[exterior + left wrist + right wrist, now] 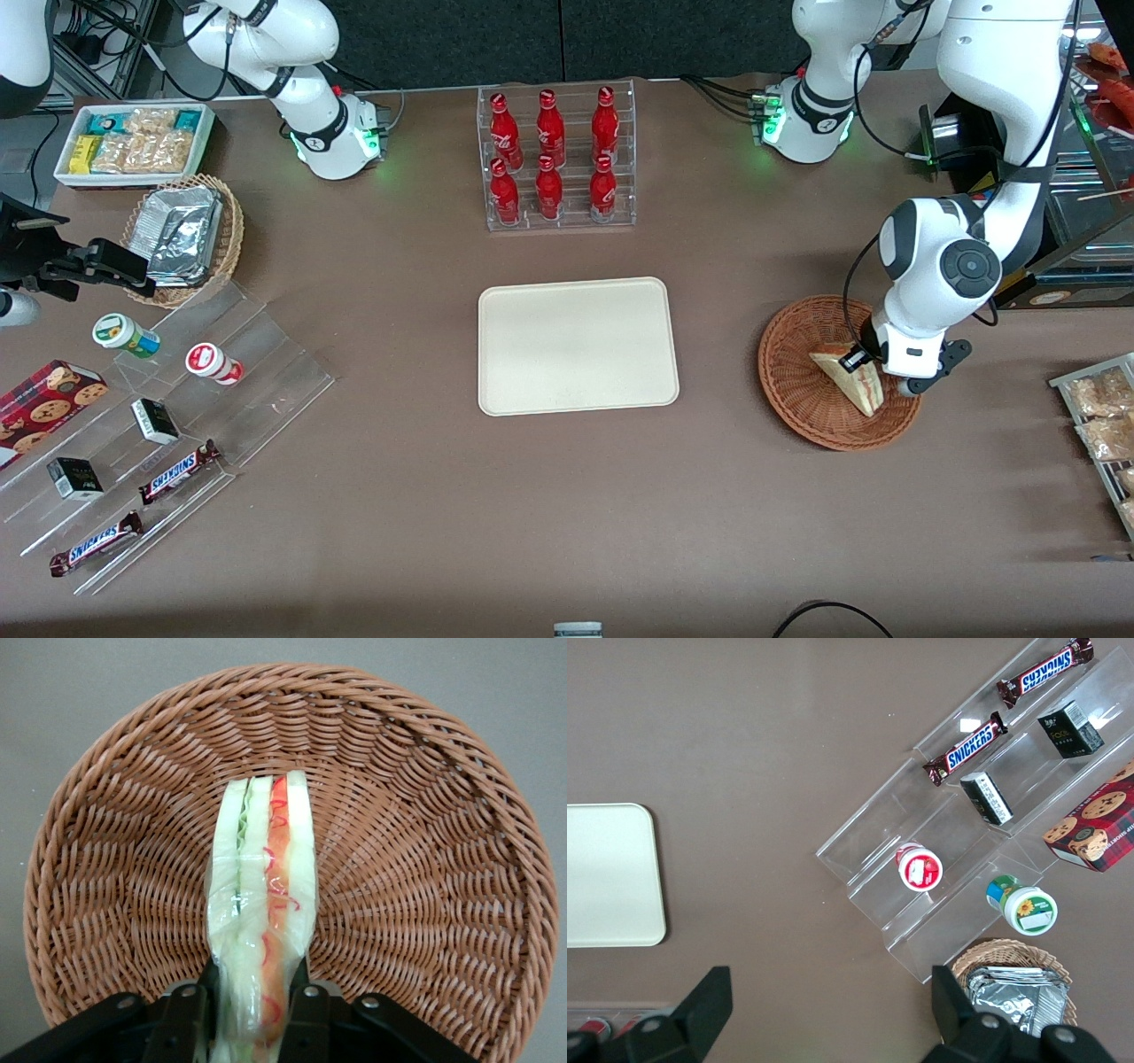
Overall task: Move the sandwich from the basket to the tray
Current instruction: 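Lift the sandwich out of the basket and carry it over the white tray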
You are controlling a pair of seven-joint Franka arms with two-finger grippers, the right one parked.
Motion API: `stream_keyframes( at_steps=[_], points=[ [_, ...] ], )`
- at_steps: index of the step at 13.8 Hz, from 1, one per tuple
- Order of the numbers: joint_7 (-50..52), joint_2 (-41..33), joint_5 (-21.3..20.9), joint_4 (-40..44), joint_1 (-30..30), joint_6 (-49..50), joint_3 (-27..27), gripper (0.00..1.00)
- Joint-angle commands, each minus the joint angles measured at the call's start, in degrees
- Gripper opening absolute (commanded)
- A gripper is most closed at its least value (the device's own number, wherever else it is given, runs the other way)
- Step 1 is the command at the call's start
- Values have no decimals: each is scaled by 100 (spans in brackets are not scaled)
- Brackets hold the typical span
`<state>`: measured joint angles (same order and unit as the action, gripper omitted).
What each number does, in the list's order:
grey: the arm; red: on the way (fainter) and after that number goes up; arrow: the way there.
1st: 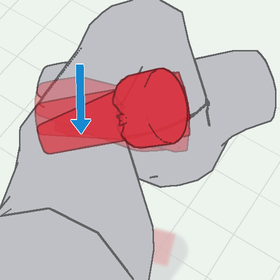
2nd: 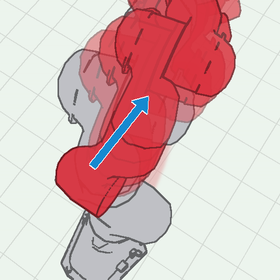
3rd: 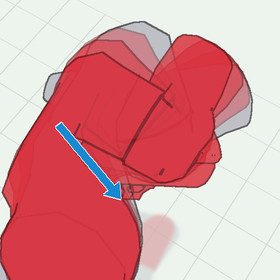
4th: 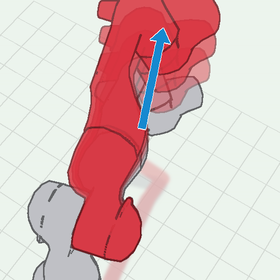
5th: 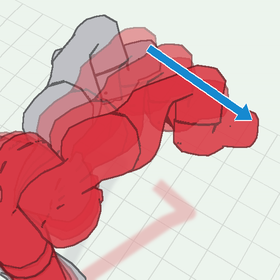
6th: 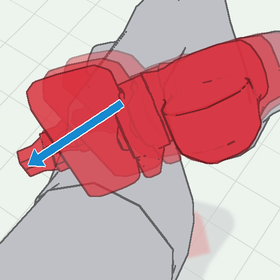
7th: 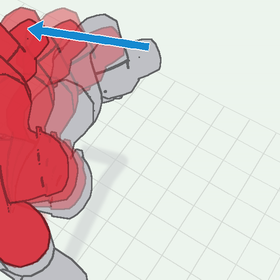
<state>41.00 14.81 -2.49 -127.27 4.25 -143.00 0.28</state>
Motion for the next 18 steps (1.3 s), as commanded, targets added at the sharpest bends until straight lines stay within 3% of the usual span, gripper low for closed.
stream_keyframes(
  at_steps=[1,7,10,15,18],
  points=[
    [40,-179,-85,131,110,306,-54,0],
    [-101,-470,-85,1614,163,3011,-361,0],
    [4,-488,-76,2389,163,3962,-931,0],
    [592,-356,-49,2821,224,3982,-2082,0],
    [935,-180,-32,2865,689,3448,-2172,0]
  ],
)
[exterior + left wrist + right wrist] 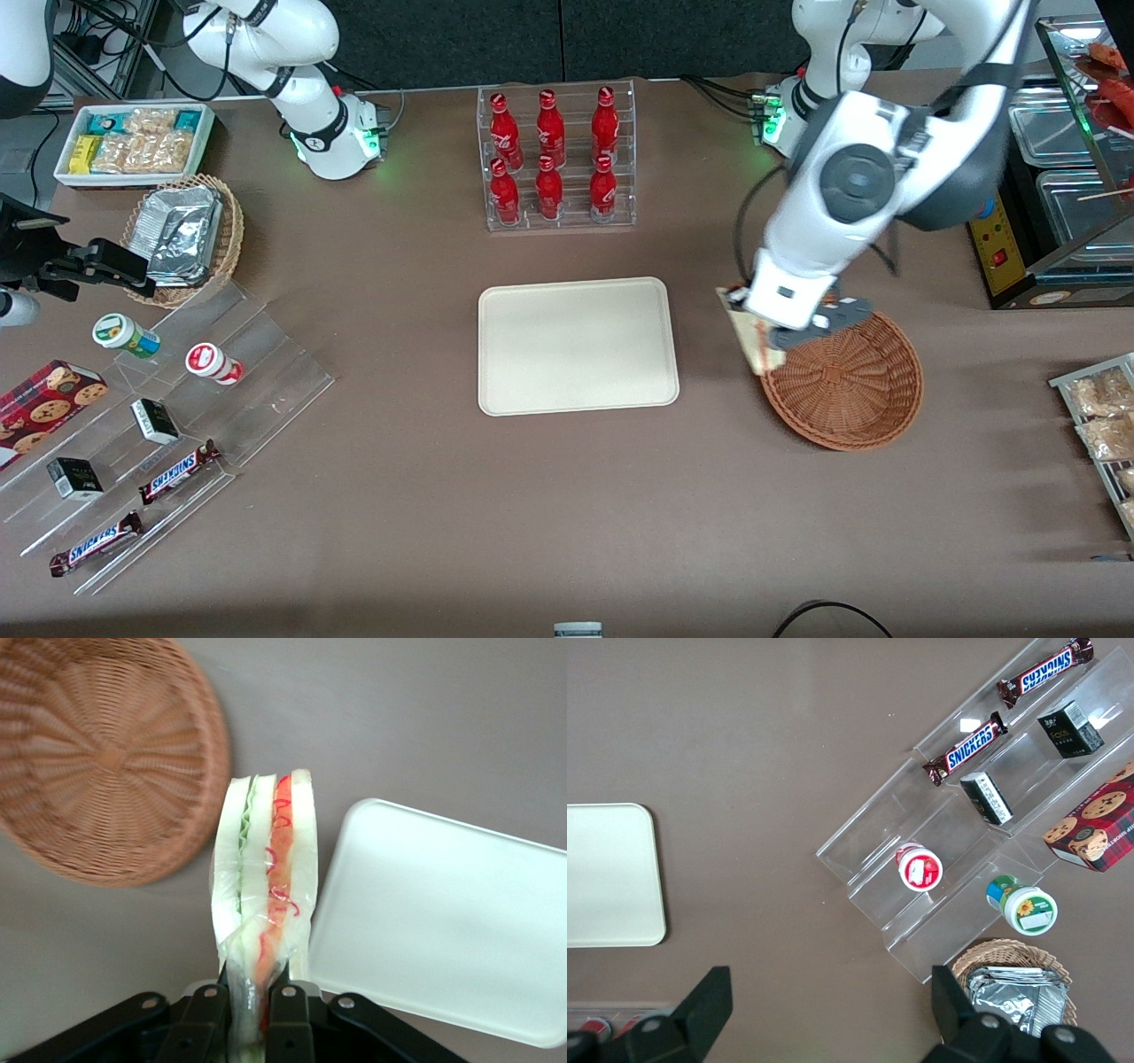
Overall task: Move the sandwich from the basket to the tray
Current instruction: 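Lift the sandwich out of the basket and carry it over the white tray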
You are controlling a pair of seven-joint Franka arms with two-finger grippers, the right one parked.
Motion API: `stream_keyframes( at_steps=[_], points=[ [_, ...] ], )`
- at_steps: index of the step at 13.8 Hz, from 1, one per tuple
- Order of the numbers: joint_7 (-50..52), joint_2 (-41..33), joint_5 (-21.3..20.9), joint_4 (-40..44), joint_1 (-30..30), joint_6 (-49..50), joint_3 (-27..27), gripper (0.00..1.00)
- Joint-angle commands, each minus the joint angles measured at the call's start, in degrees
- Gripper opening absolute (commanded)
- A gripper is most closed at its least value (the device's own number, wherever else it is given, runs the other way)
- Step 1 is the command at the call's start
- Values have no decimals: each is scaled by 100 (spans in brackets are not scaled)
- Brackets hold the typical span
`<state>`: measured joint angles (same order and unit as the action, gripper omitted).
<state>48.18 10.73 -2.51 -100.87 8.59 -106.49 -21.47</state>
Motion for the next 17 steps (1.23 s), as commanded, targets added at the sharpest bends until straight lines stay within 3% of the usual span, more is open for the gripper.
stream_keyframes(
  at_steps=[1,8,11,15,17],
  points=[
    [244,402,-22,347,318,-249,3,0],
    [165,1422,-92,1314,1151,-249,11,0],
    [139,1975,-688,1709,1565,-249,11,0],
    [130,2380,-795,1816,1742,-731,11,0],
    [139,2600,-1048,1764,1751,-1100,-6,0]
  ],
)
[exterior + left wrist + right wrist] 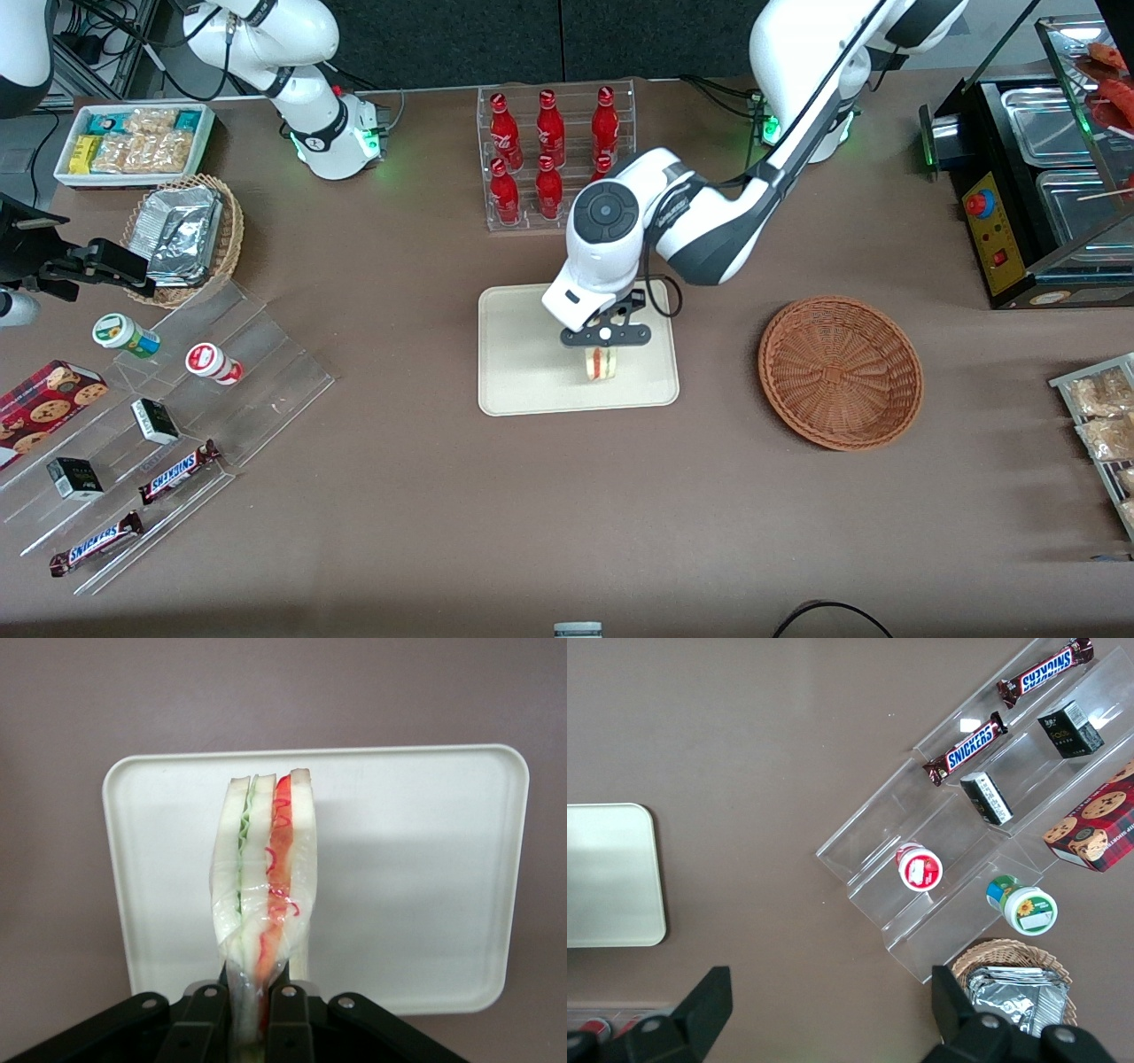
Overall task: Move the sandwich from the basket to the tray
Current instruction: 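Lower the sandwich onto the tray and open the left gripper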
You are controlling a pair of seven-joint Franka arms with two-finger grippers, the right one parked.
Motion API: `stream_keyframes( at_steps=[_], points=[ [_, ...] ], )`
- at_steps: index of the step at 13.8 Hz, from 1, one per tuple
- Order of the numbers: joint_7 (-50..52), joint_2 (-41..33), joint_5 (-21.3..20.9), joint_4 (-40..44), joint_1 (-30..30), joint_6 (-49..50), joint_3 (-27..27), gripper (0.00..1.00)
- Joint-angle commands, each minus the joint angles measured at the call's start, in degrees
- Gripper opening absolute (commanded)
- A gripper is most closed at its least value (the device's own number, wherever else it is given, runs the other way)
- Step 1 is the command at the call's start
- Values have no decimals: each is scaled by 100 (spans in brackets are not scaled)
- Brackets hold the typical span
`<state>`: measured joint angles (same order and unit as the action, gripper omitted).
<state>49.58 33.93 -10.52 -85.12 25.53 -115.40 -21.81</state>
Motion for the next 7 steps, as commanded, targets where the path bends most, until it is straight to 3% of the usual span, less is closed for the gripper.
stream_keyframes(
  at_steps=[1,7],
  points=[
    [-1,359,-388,171,119,-341,19,0],
    [183,834,-487,180,409,-729,54,0]
  ],
)
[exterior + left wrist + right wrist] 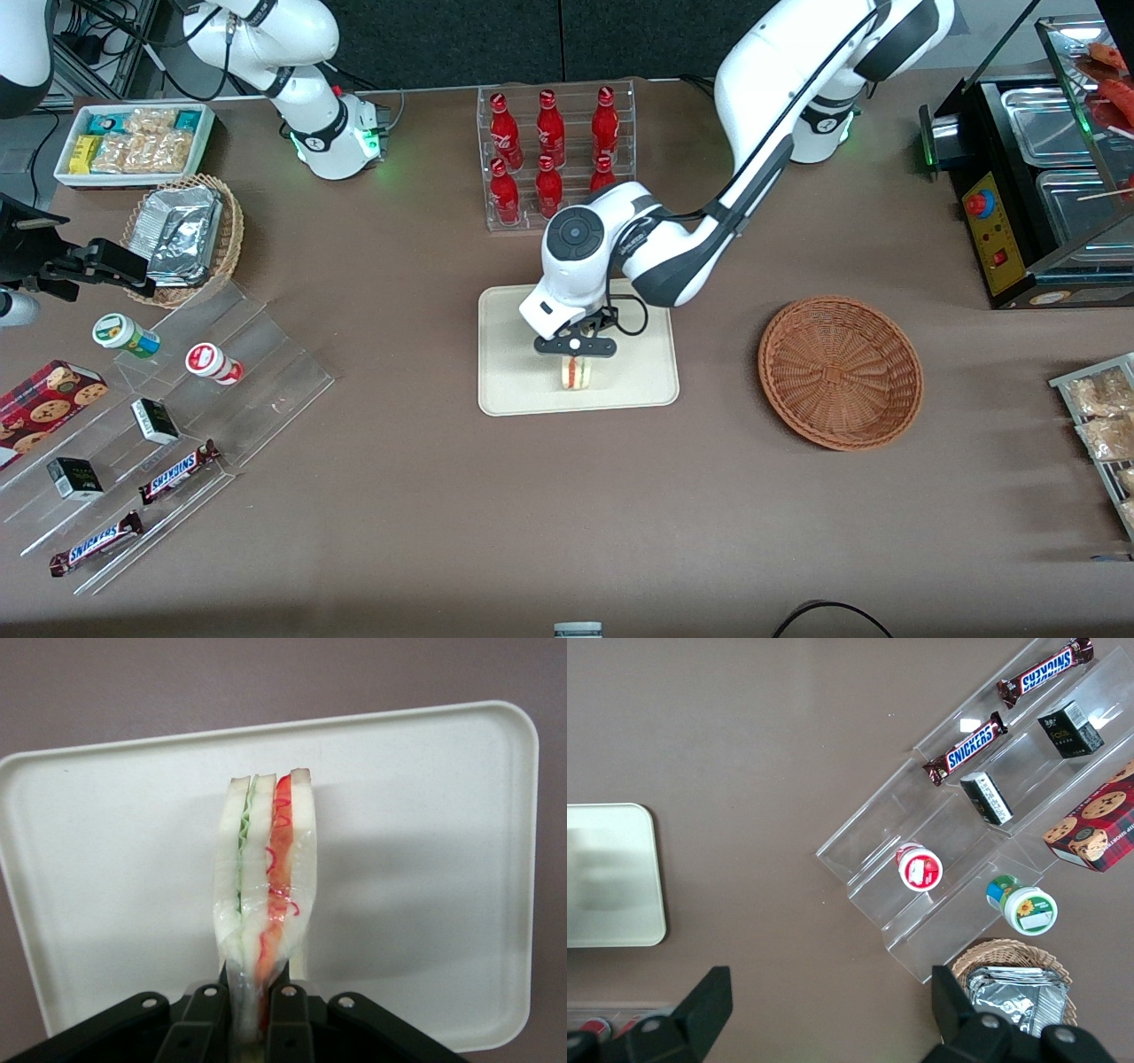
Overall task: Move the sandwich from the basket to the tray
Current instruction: 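Lower the sandwich onto the tray and open the left gripper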
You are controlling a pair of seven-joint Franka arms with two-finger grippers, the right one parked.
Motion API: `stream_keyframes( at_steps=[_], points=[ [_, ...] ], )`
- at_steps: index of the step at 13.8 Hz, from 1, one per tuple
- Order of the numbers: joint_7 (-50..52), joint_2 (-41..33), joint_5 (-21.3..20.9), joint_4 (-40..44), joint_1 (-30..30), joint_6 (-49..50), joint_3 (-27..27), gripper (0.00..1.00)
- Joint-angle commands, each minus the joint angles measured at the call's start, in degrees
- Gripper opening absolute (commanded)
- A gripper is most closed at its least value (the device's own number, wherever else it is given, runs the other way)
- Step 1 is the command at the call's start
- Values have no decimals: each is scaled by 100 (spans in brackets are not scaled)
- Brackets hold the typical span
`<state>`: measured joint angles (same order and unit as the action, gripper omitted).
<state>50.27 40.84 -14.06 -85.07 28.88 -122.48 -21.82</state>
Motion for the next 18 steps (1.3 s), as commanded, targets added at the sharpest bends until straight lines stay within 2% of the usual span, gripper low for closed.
stream_keyframes(
  at_steps=[1,7,10,12,13,14,18],
  points=[
    [124,178,-140,175,91,-22,55,0],
    [983,310,-149,158,179,-136,64,0],
    [1082,363,-184,158,275,-154,73,0],
    [1099,398,-333,149,293,-154,73,45],
    [1099,398,-360,149,293,-154,73,81],
    [1099,390,-360,158,293,-145,64,99],
    [1099,285,-343,210,223,-145,73,99]
  ],
)
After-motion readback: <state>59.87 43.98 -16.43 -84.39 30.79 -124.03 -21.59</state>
